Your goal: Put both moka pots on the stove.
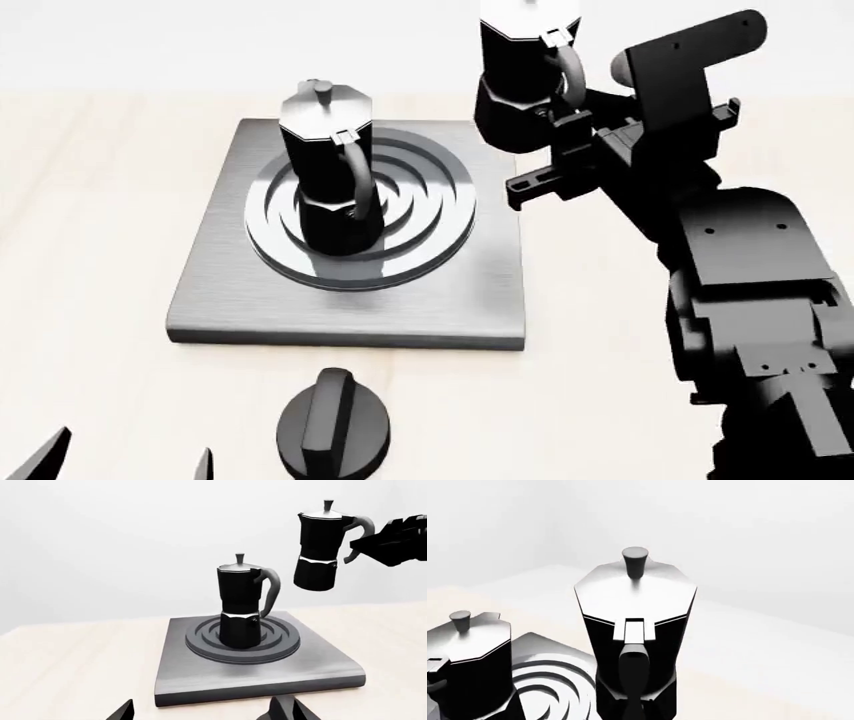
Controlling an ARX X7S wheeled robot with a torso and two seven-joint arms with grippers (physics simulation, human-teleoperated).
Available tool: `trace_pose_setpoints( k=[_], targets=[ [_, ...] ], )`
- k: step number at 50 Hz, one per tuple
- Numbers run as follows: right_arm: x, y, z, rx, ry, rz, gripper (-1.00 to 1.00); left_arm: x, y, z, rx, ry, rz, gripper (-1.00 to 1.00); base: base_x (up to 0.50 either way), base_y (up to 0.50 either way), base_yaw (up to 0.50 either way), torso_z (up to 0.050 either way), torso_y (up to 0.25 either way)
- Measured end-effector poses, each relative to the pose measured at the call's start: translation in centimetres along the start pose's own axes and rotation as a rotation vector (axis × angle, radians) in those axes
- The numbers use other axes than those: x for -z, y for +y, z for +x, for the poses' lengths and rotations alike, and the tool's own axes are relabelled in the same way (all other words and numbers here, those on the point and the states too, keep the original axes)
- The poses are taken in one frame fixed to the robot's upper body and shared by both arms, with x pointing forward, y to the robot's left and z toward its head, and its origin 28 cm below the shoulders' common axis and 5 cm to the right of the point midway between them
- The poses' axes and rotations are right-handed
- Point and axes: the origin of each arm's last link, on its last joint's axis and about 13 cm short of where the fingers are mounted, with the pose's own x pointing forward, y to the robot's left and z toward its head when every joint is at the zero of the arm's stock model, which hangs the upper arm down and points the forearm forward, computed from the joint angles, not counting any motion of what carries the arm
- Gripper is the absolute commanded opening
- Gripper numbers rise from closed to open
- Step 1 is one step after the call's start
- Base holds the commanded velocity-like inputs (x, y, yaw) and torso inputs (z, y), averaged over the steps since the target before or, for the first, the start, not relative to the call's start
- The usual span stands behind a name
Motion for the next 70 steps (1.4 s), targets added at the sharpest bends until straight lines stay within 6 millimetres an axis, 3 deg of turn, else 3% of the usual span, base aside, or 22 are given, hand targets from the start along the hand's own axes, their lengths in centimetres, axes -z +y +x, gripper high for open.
trace_pose_setpoints(
  k=[31,70],
  targets=[
    [1.8,3.9,1.7,-0.122,0.022,0.003,-1.0,0.1,0.2,0.1,-0.005,-0.002,-0.001,1.0,0.0,0.0,0.0,0.0,0.001],
    [4.9,5.9,1.5,-0.143,0.081,0.027,-1.0,0.1,0.2,0.0,-0.001,-0.005,-0.005,1.0,0.0,0.0,0.0,0.0,0.001]
  ],
)
